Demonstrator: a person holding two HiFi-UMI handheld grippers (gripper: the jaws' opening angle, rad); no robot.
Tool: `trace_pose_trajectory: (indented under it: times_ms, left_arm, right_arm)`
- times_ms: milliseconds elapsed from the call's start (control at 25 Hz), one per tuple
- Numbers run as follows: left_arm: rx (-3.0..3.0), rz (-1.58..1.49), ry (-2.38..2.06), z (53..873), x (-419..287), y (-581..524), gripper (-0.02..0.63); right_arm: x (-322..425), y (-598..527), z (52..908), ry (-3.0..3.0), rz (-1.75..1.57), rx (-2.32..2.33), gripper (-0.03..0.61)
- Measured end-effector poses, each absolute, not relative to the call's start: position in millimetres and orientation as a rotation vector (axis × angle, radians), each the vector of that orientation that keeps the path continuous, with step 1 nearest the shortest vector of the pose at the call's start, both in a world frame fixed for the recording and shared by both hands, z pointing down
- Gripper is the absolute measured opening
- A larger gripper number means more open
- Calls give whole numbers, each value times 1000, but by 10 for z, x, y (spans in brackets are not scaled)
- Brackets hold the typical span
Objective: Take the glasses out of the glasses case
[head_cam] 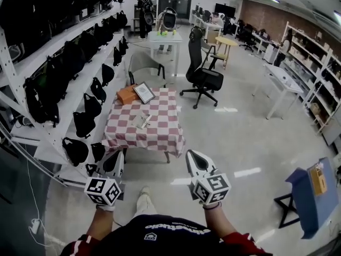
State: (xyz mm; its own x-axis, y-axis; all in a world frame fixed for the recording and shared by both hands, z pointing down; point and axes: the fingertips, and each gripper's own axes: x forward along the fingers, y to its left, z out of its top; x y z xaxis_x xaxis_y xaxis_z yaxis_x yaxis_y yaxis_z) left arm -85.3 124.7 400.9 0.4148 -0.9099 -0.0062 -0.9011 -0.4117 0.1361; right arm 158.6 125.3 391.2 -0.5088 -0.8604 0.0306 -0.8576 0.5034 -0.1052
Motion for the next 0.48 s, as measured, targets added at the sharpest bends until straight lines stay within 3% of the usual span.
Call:
trace_pose_trajectory:
  times_ms: [480]
  left_arm:
    - [2586,-93,-1591,4015,-934,613,5]
  right_arm:
    - [1452,706,3875,2681,-171,-1587,-5]
